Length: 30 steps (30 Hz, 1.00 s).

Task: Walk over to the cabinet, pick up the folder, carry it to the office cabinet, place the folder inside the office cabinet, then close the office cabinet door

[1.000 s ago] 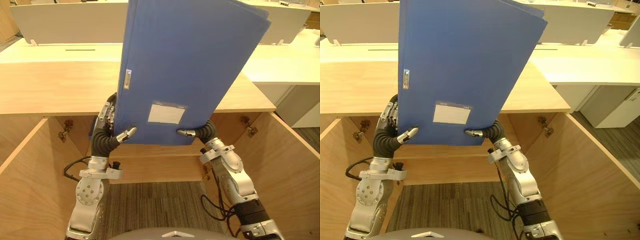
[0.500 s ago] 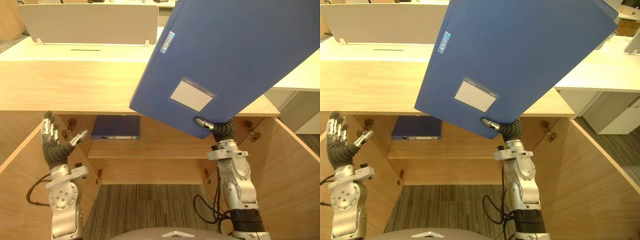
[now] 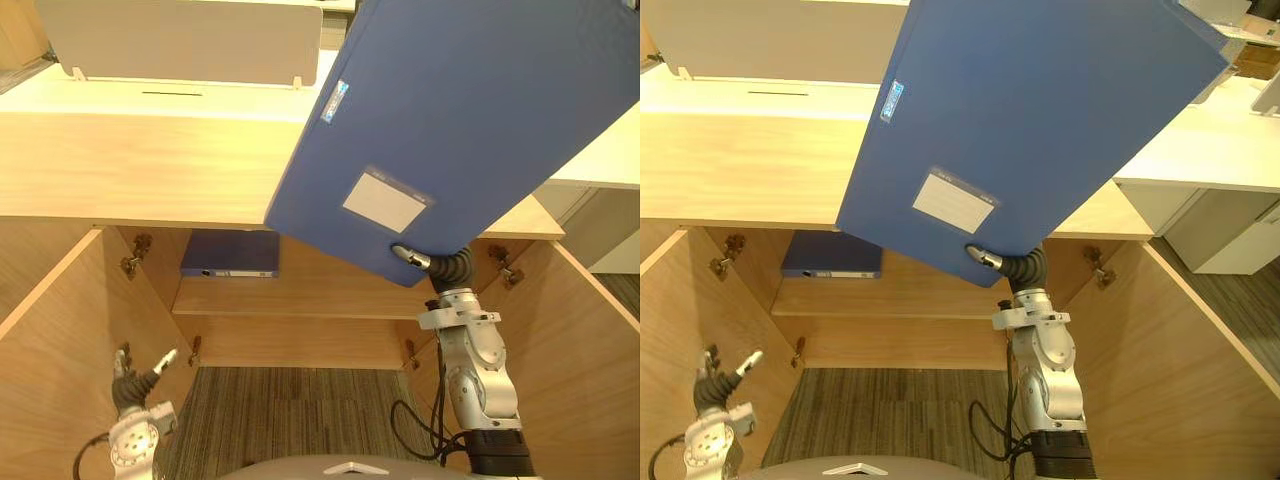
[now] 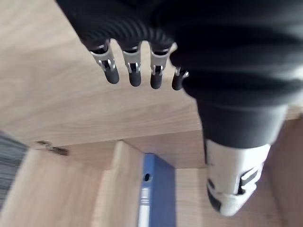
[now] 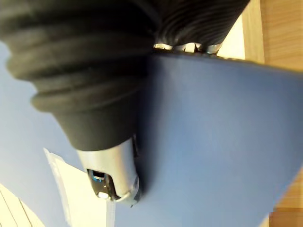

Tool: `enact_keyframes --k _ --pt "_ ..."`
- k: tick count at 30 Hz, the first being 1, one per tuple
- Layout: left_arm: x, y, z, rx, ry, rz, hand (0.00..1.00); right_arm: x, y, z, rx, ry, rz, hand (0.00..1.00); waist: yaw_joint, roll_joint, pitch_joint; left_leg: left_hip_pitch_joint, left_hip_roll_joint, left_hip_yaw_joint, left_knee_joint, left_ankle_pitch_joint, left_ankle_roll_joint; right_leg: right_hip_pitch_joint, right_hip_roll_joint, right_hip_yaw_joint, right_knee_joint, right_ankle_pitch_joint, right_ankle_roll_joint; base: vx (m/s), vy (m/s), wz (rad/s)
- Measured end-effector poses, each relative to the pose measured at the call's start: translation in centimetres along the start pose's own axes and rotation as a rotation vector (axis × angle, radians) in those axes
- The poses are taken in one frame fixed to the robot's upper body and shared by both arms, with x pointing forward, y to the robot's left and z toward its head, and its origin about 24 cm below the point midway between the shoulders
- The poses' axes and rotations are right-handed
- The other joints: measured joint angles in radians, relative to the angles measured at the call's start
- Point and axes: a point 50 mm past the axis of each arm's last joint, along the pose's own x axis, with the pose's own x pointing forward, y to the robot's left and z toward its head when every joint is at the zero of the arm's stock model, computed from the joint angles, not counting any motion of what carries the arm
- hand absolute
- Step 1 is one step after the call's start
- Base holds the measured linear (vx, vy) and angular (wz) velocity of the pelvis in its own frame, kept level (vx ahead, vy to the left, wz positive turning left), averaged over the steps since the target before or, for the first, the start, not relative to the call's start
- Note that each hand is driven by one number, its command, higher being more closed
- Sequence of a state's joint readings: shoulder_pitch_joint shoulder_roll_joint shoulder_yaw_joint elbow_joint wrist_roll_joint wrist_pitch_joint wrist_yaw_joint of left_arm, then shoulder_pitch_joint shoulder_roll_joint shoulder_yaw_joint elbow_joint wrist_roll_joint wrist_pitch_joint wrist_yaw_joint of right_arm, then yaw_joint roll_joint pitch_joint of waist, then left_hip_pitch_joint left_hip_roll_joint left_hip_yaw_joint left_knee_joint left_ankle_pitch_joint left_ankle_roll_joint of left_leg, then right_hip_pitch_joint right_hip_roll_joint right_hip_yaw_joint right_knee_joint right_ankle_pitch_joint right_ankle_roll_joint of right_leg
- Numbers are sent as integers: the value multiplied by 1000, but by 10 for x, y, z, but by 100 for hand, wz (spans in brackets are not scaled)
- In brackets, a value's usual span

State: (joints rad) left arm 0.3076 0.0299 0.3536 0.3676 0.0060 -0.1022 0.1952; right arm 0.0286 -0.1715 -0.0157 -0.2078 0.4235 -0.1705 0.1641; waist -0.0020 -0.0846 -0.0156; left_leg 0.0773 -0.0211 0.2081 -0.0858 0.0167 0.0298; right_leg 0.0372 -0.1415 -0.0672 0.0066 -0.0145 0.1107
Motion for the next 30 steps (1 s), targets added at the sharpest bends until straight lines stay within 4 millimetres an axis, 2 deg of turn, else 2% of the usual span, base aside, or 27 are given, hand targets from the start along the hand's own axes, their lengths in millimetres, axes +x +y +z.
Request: enact_keyframes --k 6,11,15,16,24,26,27,29,30 --pt "-7 7 -53 91 242 -27 0 -4 11 -25 -68 130 79 100 1 -16 -11 -9 3 -5 6 0 0 1 6 -3 -16 6 -1 0 -4 1" --pt "-13 17 -77 160 362 -28 0 -4 20 -29 -122 152 131 100 5 -15 -10 -14 1 -7 6 1 0 2 6 -5 -33 14 -1 -7 -3 0" --pt "-19 19 -91 231 430 -56 0 -4 32 -34 -242 182 226 100 8 -5 7 -15 1 -8 6 1 -1 2 6 -5 -39 16 -1 -8 -4 0" --pt "-20 18 -94 254 444 -78 0 -2 37 -34 -280 182 269 100 7 -10 12 -15 1 -8 6 1 -1 2 6 -4 -39 17 -1 -34 -14 -1" --pt "-19 10 -98 312 468 -139 0 2 61 -53 -500 229 512 100 17 2 66 -43 1 1 6 2 -3 -25 7 2 -52 31 -7 -13 -4 -3" --pt "-13 3 -91 310 443 -153 0 9 69 -57 -555 225 581 100 22 8 107 -86 4 18 24 4 -3 -76 7 24 -33 44 -9 -54 13 -18" --pt "-7 -3 -84 307 416 -165 0 14 71 -56 -586 212 601 100 22 2 135 -137 10 17 88 -17 2 -104 6 26 -16 49 -16 -112 14 -6" --pt "10 -25 -60 294 325 -206 0 32 71 -49 -685 166 632 100 24 44 237 -308 48 9 313 -105 9 -188 17 26 39 53 -21 -164 -4 3" --pt "13 -29 -56 290 310 -211 0 36 70 -47 -708 156 630 100 24 56 255 -342 59 7 355 -118 13 -212 24 26 54 53 -21 -183 -3 -7"
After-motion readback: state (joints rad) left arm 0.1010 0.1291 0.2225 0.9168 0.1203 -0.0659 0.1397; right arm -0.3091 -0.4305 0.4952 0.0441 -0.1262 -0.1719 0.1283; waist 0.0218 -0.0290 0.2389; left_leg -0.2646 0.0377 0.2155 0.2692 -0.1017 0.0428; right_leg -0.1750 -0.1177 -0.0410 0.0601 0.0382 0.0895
